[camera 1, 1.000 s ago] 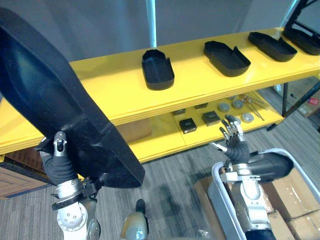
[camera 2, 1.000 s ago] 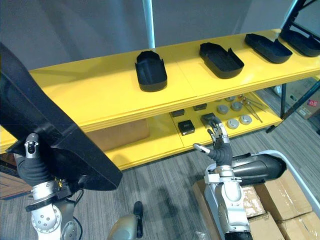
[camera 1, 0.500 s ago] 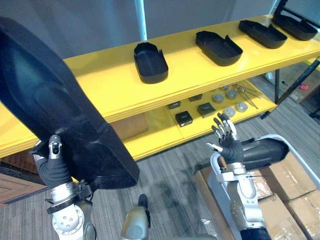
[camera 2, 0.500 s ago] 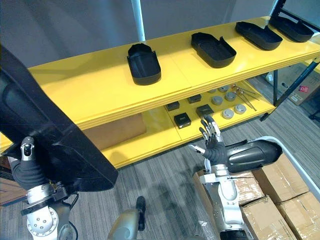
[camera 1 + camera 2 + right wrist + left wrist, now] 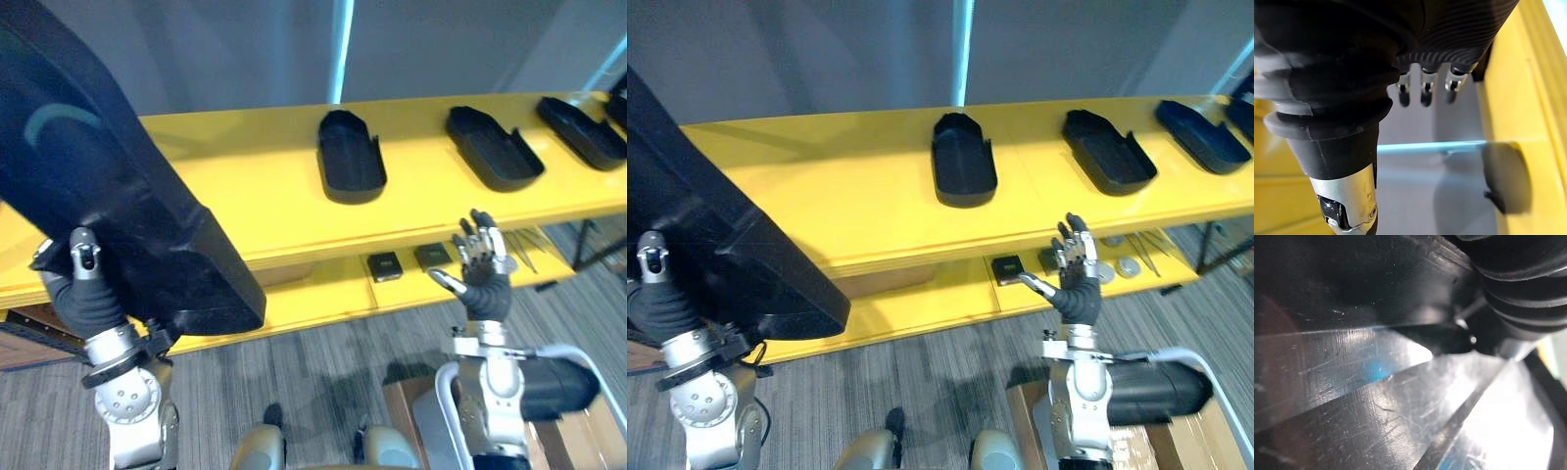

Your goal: Walk over and take plastic housings, then place them on the shelf

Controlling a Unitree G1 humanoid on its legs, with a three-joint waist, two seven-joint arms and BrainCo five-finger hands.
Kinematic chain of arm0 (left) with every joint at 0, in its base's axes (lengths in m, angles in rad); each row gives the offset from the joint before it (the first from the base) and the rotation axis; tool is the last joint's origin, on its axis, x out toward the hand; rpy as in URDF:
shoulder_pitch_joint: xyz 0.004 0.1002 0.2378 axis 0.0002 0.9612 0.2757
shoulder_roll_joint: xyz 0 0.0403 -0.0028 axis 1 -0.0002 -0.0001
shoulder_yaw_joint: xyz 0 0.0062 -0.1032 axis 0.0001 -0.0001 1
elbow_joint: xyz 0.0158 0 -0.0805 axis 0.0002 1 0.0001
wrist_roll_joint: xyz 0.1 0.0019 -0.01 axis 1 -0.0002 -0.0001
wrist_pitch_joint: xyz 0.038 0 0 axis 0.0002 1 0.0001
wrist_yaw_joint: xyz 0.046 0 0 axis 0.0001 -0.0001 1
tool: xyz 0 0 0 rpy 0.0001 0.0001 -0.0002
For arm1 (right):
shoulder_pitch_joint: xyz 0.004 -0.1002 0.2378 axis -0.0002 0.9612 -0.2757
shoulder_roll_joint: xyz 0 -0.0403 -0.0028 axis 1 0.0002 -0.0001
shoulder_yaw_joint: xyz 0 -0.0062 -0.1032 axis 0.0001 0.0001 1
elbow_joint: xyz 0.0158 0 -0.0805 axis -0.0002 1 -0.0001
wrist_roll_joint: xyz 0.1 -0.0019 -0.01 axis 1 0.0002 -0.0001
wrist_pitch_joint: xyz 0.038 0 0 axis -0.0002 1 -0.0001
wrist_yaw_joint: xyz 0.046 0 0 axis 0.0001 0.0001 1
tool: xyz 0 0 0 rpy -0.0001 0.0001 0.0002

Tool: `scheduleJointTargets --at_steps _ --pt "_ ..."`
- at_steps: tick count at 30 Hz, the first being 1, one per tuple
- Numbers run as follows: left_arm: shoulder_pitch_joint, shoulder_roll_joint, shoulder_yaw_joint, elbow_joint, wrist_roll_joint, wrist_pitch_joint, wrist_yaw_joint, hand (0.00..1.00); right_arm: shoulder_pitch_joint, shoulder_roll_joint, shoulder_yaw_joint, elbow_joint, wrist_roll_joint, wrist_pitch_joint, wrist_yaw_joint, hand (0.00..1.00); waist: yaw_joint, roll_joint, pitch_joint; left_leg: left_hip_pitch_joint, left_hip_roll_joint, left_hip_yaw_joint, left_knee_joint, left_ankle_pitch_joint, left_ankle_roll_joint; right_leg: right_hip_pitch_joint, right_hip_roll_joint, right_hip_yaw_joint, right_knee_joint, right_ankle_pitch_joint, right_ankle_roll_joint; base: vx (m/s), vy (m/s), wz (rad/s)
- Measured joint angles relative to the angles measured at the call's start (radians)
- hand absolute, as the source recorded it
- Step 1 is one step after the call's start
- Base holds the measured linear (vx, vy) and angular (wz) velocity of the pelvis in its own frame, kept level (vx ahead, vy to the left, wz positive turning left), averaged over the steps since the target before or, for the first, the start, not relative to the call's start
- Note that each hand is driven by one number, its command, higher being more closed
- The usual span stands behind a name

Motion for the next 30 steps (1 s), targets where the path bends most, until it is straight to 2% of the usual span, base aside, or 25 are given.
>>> scheduleJointTargets --at_steps 1,2,3,4,5,6,7,8,9,10,12,15,17,23,24,30 --pt "0.018 -0.004 -0.028 -0.007 0.003 0.0 -0.001 1.0 -0.002 -0.004 0.0 -0.001 -0.001 0.0 0.002 0.0 0.001 0.013 -0.008 0.006 0.017 0.005 -0.007 0.009 0.002 0.012 0.018 -0.027 0.013 0.0 0.0 0.2 -0.295 1.05" --pt "0.031 -0.012 -0.067 -0.025 0.006 -0.003 -0.009 1.0 -0.007 -0.01 -0.009 -0.003 -0.002 0.0 0.004 0.0 -0.002 0.043 0.003 0.051 0.073 0.033 -0.02 0.03 0.017 -0.022 0.05 -0.04 0.168 -0.015 -0.014 0.17 -0.296 1.0" --pt "0.018 -0.039 -0.076 -0.025 0.005 -0.011 -0.012 1.0 -0.009 -0.025 -0.025 -0.01 -0.003 -0.003 0.004 0.0 -0.004 0.049 -0.012 0.062 0.098 0.088 -0.025 0.032 0.014 -0.005 0.06 -0.076 0.139 -0.064 -0.049 0.16 -0.26 0.99" --pt "0.0 -0.047 -0.073 -0.025 0.004 -0.02 -0.015 1.0 -0.01 -0.032 -0.04 -0.021 -0.003 -0.005 -0.001 0.0 0.0 0.027 -0.034 0.049 0.09 0.156 -0.025 0.035 0.015 0.068 0.045 -0.091 -0.071 -0.022 -0.047 0.04 -0.165 1.12" --pt "-0.035 -0.062 -0.077 0.002 0.002 -0.041 -0.021 1.0 -0.025 -0.038 -0.085 -0.024 -0.004 -0.013 -0.012 0.0 -0.013 0.009 -0.042 0.029 0.084 0.242 -0.025 0.038 0.02 0.137 0.036 -0.134 -0.193 -0.034 -0.025 0.01 -0.136 1.42" --pt "-0.061 -0.073 -0.098 0.025 0.003 -0.041 -0.041 1.0 -0.036 -0.048 -0.128 -0.011 -0.003 -0.005 -0.037 0.0 -0.035 0.03 -0.03 0.022 0.098 0.315 -0.035 0.091 0.059 0.138 0.048 -0.191 -0.169 -0.033 -0.024 -0.02 -0.16 1.45" --pt "-0.062 -0.071 -0.105 0.033 0.005 -0.041 -0.052 1.0 -0.035 -0.052 -0.148 -0.011 -0.004 -0.002 -0.051 0.0 -0.046 0.039 -0.025 0.026 0.099 0.343 -0.053 0.125 0.069 0.133 0.051 -0.215 -0.144 -0.033 -0.024 -0.05 -0.185 1.29" --pt "-0.062 -0.068 -0.114 0.035 0.006 -0.041 -0.069 1.0 -0.035 -0.062 -0.173 -0.011 -0.008 0.0 -0.071 0.0 -0.058 0.049 -0.022 0.039 0.105 0.38 -0.09 0.163 0.062 0.131 0.057 -0.245 -0.112 -0.033 -0.024 -0.08 -0.153 0.79" --pt "-0.068 -0.072 -0.115 0.033 0.004 -0.043 -0.075 1.0 -0.037 -0.072 -0.188 -0.012 -0.023 0.0 -0.077 0.0 -0.055 0.063 -0.027 0.058 0.111 0.404 -0.11 0.162 0.056 0.135 0.065 -0.244 -0.114 -0.033 -0.024 -0.05 -0.149 0.55" --pt "-0.068 -0.071 -0.11 0.025 0.002 -0.049 -0.074 1.0 -0.05 -0.087 -0.193 -0.012 -0.041 0.0 -0.085 0.0 -0.051 0.078 -0.033 0.076 0.112 0.417 -0.138 0.163 0.055 0.14 0.075 -0.244 -0.118 -0.033 -0.024 0.0 -0.093 0.11" --pt "-0.069 -0.071 -0.111 0.023 0.001 -0.048 -0.076 1.0 -0.054 -0.091 -0.189 -0.012 -0.042 0.0 -0.084 0.0 -0.052 0.088 -0.03 0.109 0.106 0.435 -0.164 0.171 0.05 0.141 0.076 -0.243 -0.117 -0.033 -0.024 0.04 -0.066 -0.05" --pt "-0.069 -0.071 -0.112 0.024 0.001 -0.046 -0.081 1.0 -0.042 -0.084 -0.19 -0.013 -0.042 0.0 -0.084 0.0 -0.058 0.093 -0.03 0.133 0.104 0.449 -0.197 0.171 0.042 0.14 0.076 -0.24 -0.117 -0.033 -0.024 0.0 -0.004 -0.13" --pt "-0.07 -0.071 -0.109 0.026 0.001 -0.045 -0.087 1.0 -0.031 -0.061 -0.189 -0.015 -0.043 -0.001 -0.089 0.0 -0.061 0.095 -0.032 0.144 0.096 0.449 -0.214 0.157 0.023 0.142 0.068 -0.239 -0.12 -0.034 -0.023 0.0 0.066 -0.06" --pt "-0.067 -0.067 -0.063 0.05 -0.008 -0.045 -0.098 1.0 -0.019 -0.013 -0.145 -0.015 -0.083 -0.004 -0.114 0.0 -0.055 0.065 -0.016 0.159 0.052 0.465 -0.232 0.152 0.023 0.147 0.024 -0.236 -0.122 -0.046 -0.029 -0.04 0.092 -0.03" --pt "-0.067 -0.067 -0.058 0.05 -0.018 -0.045 -0.097 1.0 -0.017 -0.009 -0.142 -0.014 -0.087 -0.005 -0.119 0.0 -0.055 0.066 -0.016 0.17 0.037 0.468 -0.252 0.16 0.037 0.149 0.013 -0.236 -0.128 -0.051 -0.031 -0.07 0.076 0.0" --pt "-0.065 -0.068 -0.056 0.05 -0.037 -0.047 -0.098 1.0 -0.006 -0.003 -0.142 -0.009 -0.092 -0.007 -0.155 0.0 -0.063 0.07 -0.017 0.173 0.022 0.468 -0.268 0.172 0.046 0.148 0.001 -0.235 -0.139 -0.057 -0.029 -0.07 0.04 0.0"
